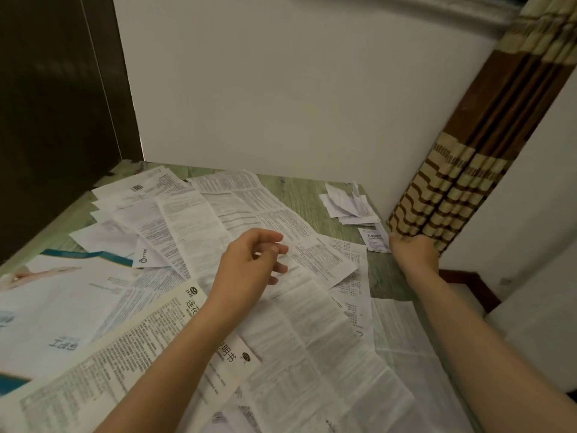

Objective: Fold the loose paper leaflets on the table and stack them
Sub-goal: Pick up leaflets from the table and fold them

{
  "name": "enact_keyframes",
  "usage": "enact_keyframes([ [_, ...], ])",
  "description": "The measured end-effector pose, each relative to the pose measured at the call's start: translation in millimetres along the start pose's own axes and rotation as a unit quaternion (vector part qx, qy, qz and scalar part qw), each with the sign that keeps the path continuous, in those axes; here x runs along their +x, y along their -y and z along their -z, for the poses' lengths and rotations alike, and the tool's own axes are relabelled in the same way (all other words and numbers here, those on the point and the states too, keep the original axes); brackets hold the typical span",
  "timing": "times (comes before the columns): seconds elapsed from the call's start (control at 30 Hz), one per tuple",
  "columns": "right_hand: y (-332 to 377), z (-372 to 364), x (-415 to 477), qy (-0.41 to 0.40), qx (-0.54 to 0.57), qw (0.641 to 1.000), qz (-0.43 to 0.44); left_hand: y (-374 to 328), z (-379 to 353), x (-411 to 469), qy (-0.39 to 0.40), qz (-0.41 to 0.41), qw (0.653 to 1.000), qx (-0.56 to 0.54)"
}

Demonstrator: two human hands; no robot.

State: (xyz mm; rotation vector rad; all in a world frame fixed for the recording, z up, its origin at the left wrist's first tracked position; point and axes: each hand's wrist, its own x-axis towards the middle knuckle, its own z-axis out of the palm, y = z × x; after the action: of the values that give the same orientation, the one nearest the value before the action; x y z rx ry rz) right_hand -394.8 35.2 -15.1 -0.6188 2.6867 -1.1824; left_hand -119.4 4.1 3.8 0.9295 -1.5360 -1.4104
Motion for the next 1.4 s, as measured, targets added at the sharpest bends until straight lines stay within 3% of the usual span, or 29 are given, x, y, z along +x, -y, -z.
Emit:
enact_keyframes([
  [0.13, 2.3, 10.7, -13.8, -0.044, 0.044, 0.997, 0.034, -1.3, 3.9, 2.0, -0.036, -0.030, 0.999, 0.028],
  [0.27, 14.6, 17.8, -49.5, -0.087, 0.061, 0.985, 0.136, 0.6, 7.8, 3.4, -0.078, -0.071, 0.989, 0.099],
  [0.37, 25.0, 10.8, -85.8, 0.073, 0.048, 0.976, 0.199, 3.3, 13.2, 4.1, -0.102, -0.097, 0.975, 0.174],
  [0.47, 29.0, -0.1, -116.9, 0.226, 0.035, 0.951, 0.210, 5.7, 16.9, 5.2, -0.106, -0.093, 0.966, 0.216],
  [0.63, 33.1, -4.4, -139.4, 0.284, -0.063, 0.929, 0.228, 11.3, 20.7, 7.3, -0.101, -0.071, 0.957, 0.262],
  [0.8, 33.7, 10.9, -142.9, 0.264, -0.158, 0.923, 0.231, 13.6, 20.0, 8.0, -0.085, -0.064, 0.956, 0.273],
  [0.97, 27.0, 28.6, -146.6, 0.304, -0.167, 0.914, 0.209, -6.9, 14.2, 2.6, -0.088, -0.100, 0.967, 0.217],
  [1.07, 19.5, 28.7, -149.2, 0.333, -0.145, 0.914, 0.181, -13.6, 8.1, -10.8, -0.041, -0.109, 0.963, 0.243],
  [1.27, 18.1, 29.7, -150.3, 0.325, -0.053, 0.938, 0.105, 0.2, 30.9, -49.4, 0.055, -0.092, 0.916, 0.387],
  [1.4, 20.7, 40.3, -158.6, 0.343, -0.080, 0.931, 0.094, 7.6, 52.3, -69.7, 0.075, -0.103, 0.872, 0.473],
])
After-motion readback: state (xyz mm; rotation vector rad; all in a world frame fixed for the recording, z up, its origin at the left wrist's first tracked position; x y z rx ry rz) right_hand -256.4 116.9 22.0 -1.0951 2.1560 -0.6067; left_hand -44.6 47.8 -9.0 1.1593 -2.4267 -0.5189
